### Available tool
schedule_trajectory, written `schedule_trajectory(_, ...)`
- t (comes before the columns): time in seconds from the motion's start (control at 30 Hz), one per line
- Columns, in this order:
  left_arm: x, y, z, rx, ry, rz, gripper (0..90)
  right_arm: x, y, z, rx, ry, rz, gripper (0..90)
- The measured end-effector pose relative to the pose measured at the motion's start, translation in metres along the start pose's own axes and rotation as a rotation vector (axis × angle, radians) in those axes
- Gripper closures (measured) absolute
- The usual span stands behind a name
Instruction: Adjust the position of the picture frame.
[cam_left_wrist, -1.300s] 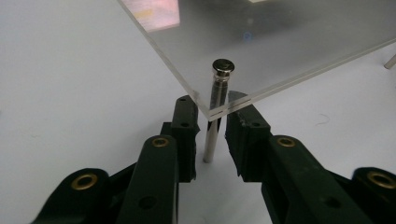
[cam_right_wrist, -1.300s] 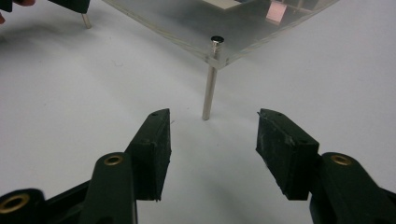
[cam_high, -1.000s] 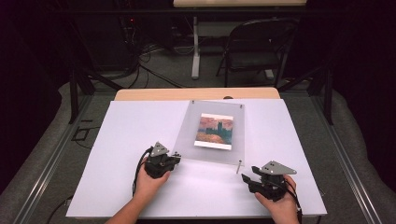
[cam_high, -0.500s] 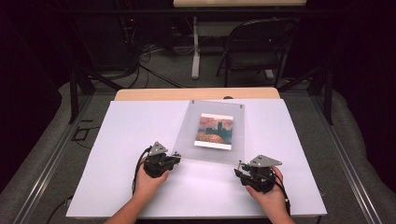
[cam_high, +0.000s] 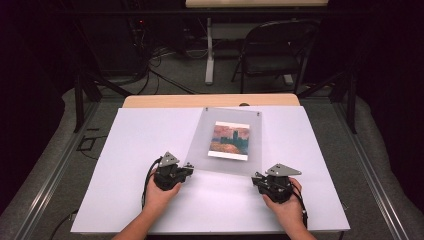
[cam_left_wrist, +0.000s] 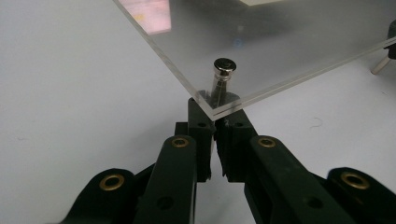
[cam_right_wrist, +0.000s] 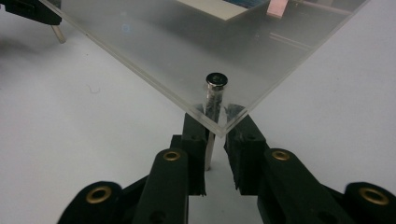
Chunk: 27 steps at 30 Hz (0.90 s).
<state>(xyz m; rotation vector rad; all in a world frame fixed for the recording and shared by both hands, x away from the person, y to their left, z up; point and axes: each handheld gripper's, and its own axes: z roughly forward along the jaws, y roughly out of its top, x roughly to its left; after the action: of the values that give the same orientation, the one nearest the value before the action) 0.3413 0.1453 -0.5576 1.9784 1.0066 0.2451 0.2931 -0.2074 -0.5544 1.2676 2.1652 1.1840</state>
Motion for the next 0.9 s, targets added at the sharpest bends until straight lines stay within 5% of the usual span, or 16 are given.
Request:
schedule_trajectory(0.17,0.0000,-0.0001,0.0000,-0.001,0.000,-0.003,85.0,0.0013,0.0001,0.0006,0.001,0.010,-0.013,84.6)
schedule_trajectory(0.9,-0.0010,0.0009,-0.0013,0.003,-0.019,-0.007,85.0,-0.0019,0.0019,-0.0020,0.002,0.024,0.012,85.7)
